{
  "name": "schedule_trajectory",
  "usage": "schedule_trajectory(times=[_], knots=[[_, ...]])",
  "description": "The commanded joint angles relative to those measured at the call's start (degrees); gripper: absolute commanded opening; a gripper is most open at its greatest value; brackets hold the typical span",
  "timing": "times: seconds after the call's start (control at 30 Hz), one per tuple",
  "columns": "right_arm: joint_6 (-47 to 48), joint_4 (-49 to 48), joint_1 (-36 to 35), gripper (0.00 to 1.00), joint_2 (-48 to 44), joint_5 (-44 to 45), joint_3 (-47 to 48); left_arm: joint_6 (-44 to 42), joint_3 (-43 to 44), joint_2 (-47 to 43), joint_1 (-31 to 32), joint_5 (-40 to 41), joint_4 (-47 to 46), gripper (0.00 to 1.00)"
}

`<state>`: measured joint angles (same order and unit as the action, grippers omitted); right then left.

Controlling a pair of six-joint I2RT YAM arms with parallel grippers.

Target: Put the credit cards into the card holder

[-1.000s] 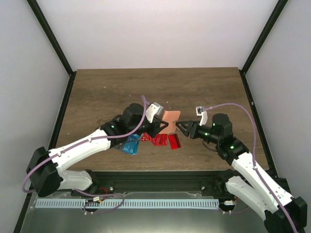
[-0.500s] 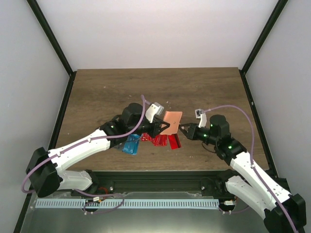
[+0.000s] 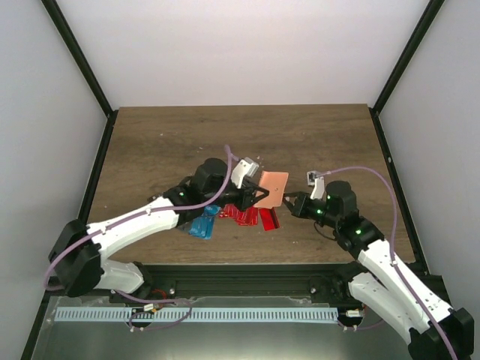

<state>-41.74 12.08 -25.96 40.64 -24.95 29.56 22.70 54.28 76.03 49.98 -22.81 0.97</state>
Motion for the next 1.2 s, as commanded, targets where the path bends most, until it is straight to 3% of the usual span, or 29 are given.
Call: schedule_trajectory(times=[0.0, 0.3, 0.67, 0.9, 1.0, 1.17], knots=[[-3.6, 6.4, 0.2, 0.01, 1.2, 10.2, 2.2, 1.1, 2.0, 6.4, -0.8, -2.4, -5.7, 0.08], [-5.2, 4.4, 3.7, 0.01, 10.3, 14.9, 1.2, 3.5, 8.3, 23.9, -5.1, -8.2, -10.9, 0.09], [-3.9, -6.6, 11.4, 0.01, 23.6, 7.6, -1.5, 1.3, 25.2, 47.6, -8.0, -12.6, -4.4, 0.16], [-2.4, -7.9, 14.0, 0.01, 25.7, 4.1, -2.3, -5.4, 30.8, 49.1, -8.5, -3.0, 6.3, 0.44], [-1.8, -7.5, 14.1, 0.01, 24.7, 3.8, -2.4, -8.4, 30.7, 46.8, -8.4, 1.4, 9.4, 0.63], [-1.0, -6.0, 14.2, 0.01, 23.3, 3.7, -1.8, -13.0, 29.2, 42.6, -7.2, 5.6, 12.2, 0.74]])
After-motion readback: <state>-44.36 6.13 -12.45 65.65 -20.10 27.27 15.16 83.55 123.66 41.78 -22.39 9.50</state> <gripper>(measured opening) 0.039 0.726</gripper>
